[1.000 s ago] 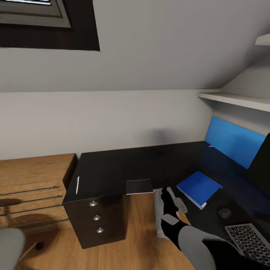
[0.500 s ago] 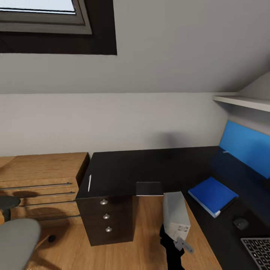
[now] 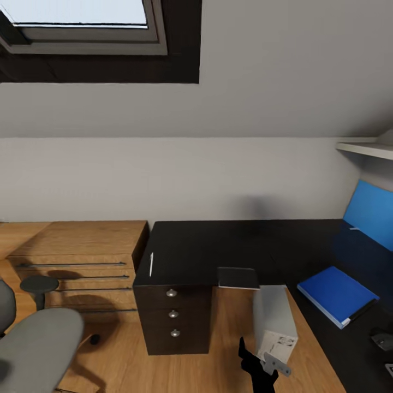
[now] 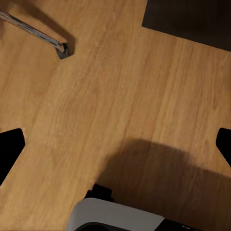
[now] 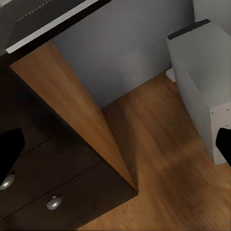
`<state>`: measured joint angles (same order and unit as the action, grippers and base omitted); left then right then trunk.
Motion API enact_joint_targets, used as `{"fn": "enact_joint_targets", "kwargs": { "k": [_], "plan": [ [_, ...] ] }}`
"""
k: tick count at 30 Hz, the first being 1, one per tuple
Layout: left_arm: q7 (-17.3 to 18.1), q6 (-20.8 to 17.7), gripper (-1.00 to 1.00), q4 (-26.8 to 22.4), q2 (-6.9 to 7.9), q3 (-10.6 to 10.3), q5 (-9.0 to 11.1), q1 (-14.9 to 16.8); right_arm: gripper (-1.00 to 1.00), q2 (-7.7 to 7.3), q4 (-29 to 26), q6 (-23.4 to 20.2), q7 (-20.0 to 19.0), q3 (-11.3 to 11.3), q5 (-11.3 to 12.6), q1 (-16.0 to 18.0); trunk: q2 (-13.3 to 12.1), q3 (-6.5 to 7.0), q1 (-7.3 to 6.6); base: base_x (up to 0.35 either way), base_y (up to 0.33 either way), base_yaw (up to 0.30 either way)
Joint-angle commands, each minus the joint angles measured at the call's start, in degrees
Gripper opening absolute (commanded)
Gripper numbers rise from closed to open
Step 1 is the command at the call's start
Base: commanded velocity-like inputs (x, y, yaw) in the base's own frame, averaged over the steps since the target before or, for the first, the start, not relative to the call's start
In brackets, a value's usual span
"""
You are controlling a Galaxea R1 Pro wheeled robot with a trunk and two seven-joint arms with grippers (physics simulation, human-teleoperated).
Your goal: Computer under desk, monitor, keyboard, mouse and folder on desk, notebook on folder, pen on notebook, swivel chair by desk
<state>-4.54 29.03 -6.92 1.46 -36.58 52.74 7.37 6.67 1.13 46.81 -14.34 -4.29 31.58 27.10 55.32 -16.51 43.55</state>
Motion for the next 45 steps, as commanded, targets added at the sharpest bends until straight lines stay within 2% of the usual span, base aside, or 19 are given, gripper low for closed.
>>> {"fn": "enact_joint_targets", "kwargs": {
  "k": [1, 9, 10, 14, 15, 17, 20, 25, 26, 28, 33, 37, 39, 45],
  "plan": [
    [-0.5, 0.1, 1.00, -0.1, 0.03, -0.5, 0.1, 0.0, 1.00, -0.11, 0.1, 0.2, -0.5, -0.4, 0.1, 0.1, 0.1, -0.06, 0.01, 0.000, 0.269, 0.120],
    [-0.5, 0.2, 1.00, -0.1, 0.03, -0.4, 0.1, 0.0, 1.00, -0.21, 0.2, -0.9, -0.5, -0.4, -0.1, -0.1, 0.1, -0.09, 0.01, 0.000, 0.039, 0.054],
    [-0.5, 0.1, 1.00, -0.1, 0.03, -0.4, 0.1, 0.0, 1.00, -0.38, 0.1, -0.9, -0.5, 0.3, -2.8, -0.4, 0.1, -0.09, 0.01, 0.000, 0.002, 0.003],
    [-0.6, 0.1, 1.00, -0.1, 0.04, -0.3, 0.1, 0.0, 1.00, -0.45, 0.1, -1.1, 0.2, 2.6, -7.6, -0.4, 0.1, -0.09, 0.01, 0.000, 0.001, 0.002],
    [-0.6, 0.1, 1.00, -0.1, 0.04, -0.3, 0.2, 0.0, 1.00, -0.44, 0.1, -1.5, 1.8, 4.2, -10.3, -0.5, 0.1, -0.09, 0.01, 0.000, 0.000, 0.000],
    [-0.6, 0.1, 1.00, -0.1, 0.04, -0.3, 0.2, 0.0, 1.00, -0.39, 0.1, -2.4, 4.5, 6.2, -13.1, -0.5, 0.1, -0.09, 0.01, 0.000, 0.000, 0.000],
    [-0.6, 0.1, 1.00, -0.1, 0.03, -0.3, 0.2, 0.0, 1.00, -0.26, 0.1, -5.1, 10.2, 9.7, -17.3, -0.5, 0.1, -0.09, 0.01, 0.000, 0.000, 0.000],
    [-0.6, 0.1, 1.00, -0.1, 0.03, -0.3, 0.1, 0.0, 1.00, 0.16, -0.2, -12.0, 21.1, 16.3, -24.8, -0.5, 0.1, -0.09, 0.01, 0.000, 0.000, 0.000],
    [-0.6, 0.1, 1.00, -0.1, 0.03, -0.3, 0.1, 0.0, 1.00, 0.36, -0.8, -14.9, 24.7, 18.2, -27.4, -0.5, 0.1, -0.09, 0.01, 0.000, 0.000, 0.000],
    [-0.6, 0.1, 1.00, -0.1, 0.03, -0.3, 0.1, 0.0, 1.00, 0.46, -2.4, -19.3, 28.3, 19.9, -29.8, -0.5, 0.1, -0.09, 0.01, 0.000, 0.000, 0.000],
    [-0.5, 0.1, 1.00, -0.1, 0.03, -0.4, 0.1, 0.0, 1.00, 0.28, -5.6, -24.0, 30.8, 21.2, -32.0, -0.5, 0.1, -0.09, 0.01, 0.000, 0.000, 0.000],
    [-0.5, 0.1, 1.00, -0.1, 0.03, -0.4, 0.1, 0.0, 1.00, 0.22, -6.3, -24.1, 31.3, 21.6, -32.5, -0.5, 0.1, -0.09, 0.01, 0.000, 0.000, 0.000],
    [-0.7, 0.0, 1.00, 0.0, -0.63, -0.7, -0.2, 0.0, 1.00, -0.31, -6.3, -23.4, 31.1, 21.6, -32.5, -1.1, 0.1, -0.09, 0.01, 0.000, 0.000, 0.000],
    [-0.9, 0.0, 1.00, 0.0, -1.36, -0.6, -0.2, 0.0, 1.00, 0.25, -5.4, -23.9, 31.0, 21.6, -32.4, -3.1, -0.3, 0.09, -0.21, 0.000, 0.000, 0.000]
  ]
}}
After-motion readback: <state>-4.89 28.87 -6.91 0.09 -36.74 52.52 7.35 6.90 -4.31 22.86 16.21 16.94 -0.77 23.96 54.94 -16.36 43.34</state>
